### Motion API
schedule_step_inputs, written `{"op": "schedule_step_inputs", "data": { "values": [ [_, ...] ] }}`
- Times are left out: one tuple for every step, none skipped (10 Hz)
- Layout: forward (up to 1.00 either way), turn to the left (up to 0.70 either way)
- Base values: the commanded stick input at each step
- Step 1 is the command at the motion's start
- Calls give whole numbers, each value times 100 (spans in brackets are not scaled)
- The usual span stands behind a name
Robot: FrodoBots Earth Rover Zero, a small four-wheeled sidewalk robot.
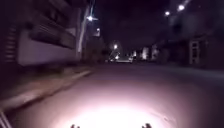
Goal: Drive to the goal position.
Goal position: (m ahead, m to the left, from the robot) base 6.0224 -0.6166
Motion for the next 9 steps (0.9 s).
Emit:
{"op": "schedule_step_inputs", "data": {
  "values": [
    [50, 0],
    [50, 0],
    [50, 0],
    [50, 0],
    [50, 0],
    [50, 0],
    [50, 0],
    [50, 0],
    [50, -9]
  ]
}}
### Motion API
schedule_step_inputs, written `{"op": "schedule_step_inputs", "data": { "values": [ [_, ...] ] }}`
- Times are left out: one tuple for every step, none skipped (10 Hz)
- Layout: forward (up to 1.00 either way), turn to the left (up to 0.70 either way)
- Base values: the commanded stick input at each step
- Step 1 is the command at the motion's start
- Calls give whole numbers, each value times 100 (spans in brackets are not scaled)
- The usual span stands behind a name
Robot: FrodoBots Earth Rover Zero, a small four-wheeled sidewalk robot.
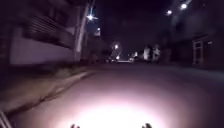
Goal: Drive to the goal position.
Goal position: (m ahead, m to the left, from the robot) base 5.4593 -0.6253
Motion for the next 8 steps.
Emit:
{"op": "schedule_step_inputs", "data": {
  "values": [
    [50, -19],
    [50, -30],
    [50, -40],
    [50, -48],
    [50, -15],
    [50, 0],
    [50, 0],
    [50, 0]
  ]
}}
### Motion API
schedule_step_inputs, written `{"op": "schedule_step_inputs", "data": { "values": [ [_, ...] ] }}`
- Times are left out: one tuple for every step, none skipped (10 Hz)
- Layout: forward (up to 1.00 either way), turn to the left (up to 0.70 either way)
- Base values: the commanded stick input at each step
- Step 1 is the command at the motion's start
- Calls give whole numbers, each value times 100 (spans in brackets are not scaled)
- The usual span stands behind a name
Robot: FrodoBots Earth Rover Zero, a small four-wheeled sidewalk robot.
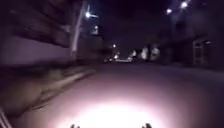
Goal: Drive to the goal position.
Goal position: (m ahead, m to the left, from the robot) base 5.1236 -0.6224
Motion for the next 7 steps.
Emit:
{"op": "schedule_step_inputs", "data": {
  "values": [
    [50, 0],
    [50, 0],
    [50, 0],
    [50, 0],
    [50, 0],
    [50, 0],
    [50, 0]
  ]
}}
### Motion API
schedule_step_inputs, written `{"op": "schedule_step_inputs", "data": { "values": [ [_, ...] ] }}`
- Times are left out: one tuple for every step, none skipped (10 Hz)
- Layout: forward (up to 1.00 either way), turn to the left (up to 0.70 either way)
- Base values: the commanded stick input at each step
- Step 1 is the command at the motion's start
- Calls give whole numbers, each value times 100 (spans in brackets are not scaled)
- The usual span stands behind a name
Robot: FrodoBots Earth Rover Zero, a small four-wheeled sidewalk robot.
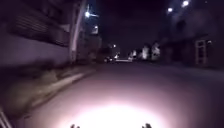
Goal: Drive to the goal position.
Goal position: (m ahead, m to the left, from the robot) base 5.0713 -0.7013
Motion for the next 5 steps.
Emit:
{"op": "schedule_step_inputs", "data": {
  "values": [
    [50, 0],
    [50, 0],
    [50, 0],
    [50, 0],
    [50, 0]
  ]
}}
